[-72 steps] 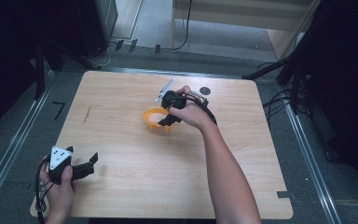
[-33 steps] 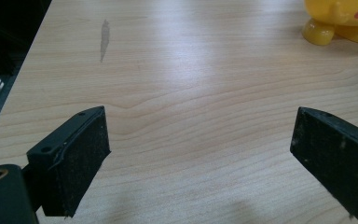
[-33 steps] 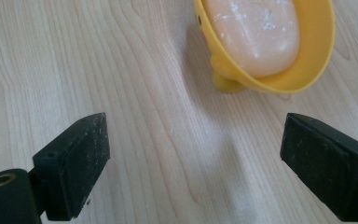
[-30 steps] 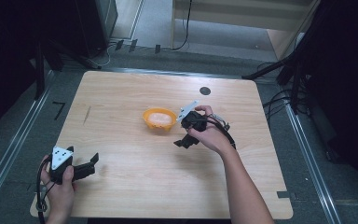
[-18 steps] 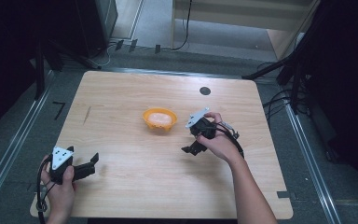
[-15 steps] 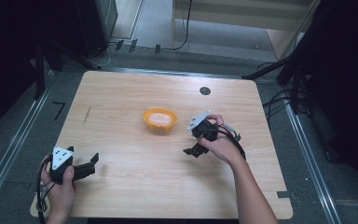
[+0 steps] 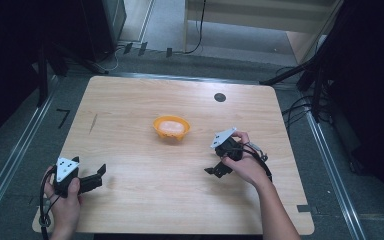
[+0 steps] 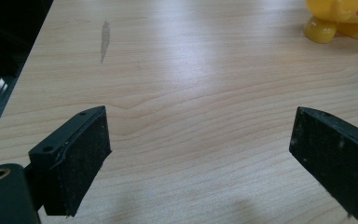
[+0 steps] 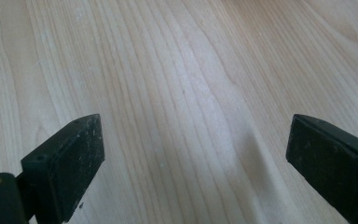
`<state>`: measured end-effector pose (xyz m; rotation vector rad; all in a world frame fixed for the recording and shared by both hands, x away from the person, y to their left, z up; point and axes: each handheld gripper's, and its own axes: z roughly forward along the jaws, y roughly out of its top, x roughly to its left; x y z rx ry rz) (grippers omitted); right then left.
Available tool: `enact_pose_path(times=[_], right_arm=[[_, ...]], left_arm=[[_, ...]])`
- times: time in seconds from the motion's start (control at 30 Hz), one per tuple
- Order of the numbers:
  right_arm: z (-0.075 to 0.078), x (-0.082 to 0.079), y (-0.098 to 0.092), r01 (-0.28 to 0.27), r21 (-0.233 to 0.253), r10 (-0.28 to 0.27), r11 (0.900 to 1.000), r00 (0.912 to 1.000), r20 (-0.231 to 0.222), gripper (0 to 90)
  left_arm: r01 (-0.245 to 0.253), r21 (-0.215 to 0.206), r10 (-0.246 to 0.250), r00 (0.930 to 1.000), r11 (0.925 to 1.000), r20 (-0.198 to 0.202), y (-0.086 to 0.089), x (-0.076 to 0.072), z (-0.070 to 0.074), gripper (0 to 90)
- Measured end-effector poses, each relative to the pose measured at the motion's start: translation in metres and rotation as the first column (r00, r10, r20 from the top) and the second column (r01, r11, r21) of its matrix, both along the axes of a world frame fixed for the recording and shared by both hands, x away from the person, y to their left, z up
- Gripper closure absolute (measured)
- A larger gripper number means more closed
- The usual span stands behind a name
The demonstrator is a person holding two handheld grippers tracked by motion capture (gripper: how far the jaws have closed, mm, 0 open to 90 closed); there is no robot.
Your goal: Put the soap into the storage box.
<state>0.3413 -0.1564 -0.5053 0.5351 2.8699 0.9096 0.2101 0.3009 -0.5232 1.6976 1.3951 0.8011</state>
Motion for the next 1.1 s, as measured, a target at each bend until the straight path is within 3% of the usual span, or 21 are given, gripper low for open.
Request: enact_pose_path(times=[0.4, 1.1], right_arm=[[-0.012, -0.015, -0.017, 0.027, 0.017, -0.027, 0.999, 0.9996, -0.009, 4.1], [-0.02, -0.04, -0.054, 0.082, 0.047, -0.081, 0.996, 0.9965, -0.022, 3.5]], left_arm=[[-0.001, 0.007, 0.001, 1.0, 1.0, 0.002, -0.001, 0.0, 0.0, 5.9], [-0.001, 0.02, 0.001, 1.0, 0.9998, 0.0, -0.002, 0.0, 0.0, 6.0]])
